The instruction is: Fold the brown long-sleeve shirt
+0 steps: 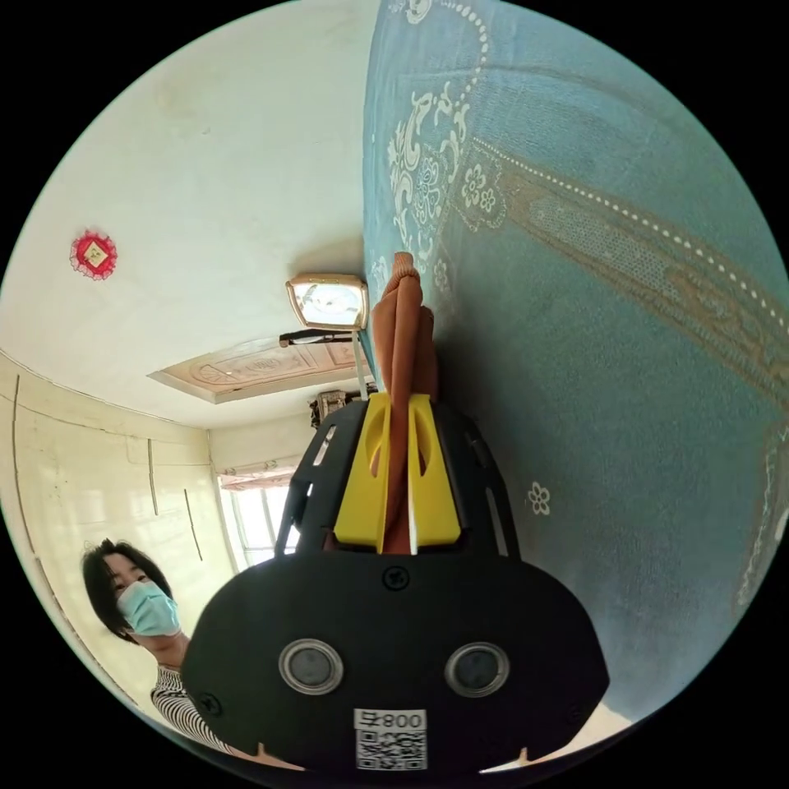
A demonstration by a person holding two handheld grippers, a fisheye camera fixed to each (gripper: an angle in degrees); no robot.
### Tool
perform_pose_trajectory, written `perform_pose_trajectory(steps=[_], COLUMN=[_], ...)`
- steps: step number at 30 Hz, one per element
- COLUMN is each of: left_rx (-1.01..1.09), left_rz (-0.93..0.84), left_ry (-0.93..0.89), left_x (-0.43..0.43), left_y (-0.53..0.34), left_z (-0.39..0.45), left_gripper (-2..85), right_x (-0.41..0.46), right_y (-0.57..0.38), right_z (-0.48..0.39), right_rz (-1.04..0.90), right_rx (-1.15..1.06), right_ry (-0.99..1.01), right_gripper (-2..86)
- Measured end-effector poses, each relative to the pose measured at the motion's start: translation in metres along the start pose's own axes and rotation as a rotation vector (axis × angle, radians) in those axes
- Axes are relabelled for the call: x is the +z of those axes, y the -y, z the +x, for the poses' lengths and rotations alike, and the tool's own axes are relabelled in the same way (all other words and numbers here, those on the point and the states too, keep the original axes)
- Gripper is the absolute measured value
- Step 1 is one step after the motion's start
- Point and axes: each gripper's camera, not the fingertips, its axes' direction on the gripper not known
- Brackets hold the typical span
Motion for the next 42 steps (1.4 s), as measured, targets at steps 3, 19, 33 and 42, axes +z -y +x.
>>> perform_pose_trajectory(steps=[3, 19, 33, 42], left_rx=[-0.002, -0.358, -0.788, -0.988], left_rz=[0.008, 0.419, 0.739, 0.728], left_ry=[-0.012, -0.407, -0.648, -0.61], left_x=[-0.018, -0.188, -0.257, -0.278], left_y=[-0.009, -0.116, -0.236, -0.277], left_z=[-0.003, -0.13, -0.234, -0.265], left_gripper=[1.0, 0.8, 1.0, 1.5], right_x=[0.003, 0.14, 0.339, 0.468], right_y=[-0.008, -0.039, -0.055, -0.064], right_z=[-0.022, -0.203, -0.283, -0.287], right_rz=[0.006, -0.078, -0.273, -0.414], right_rx=[-0.036, -0.302, -0.365, -0.36], right_ry=[0.025, 0.051, -0.109, -0.321], right_gripper=[3.0, 2.6, 2.6, 2.4])
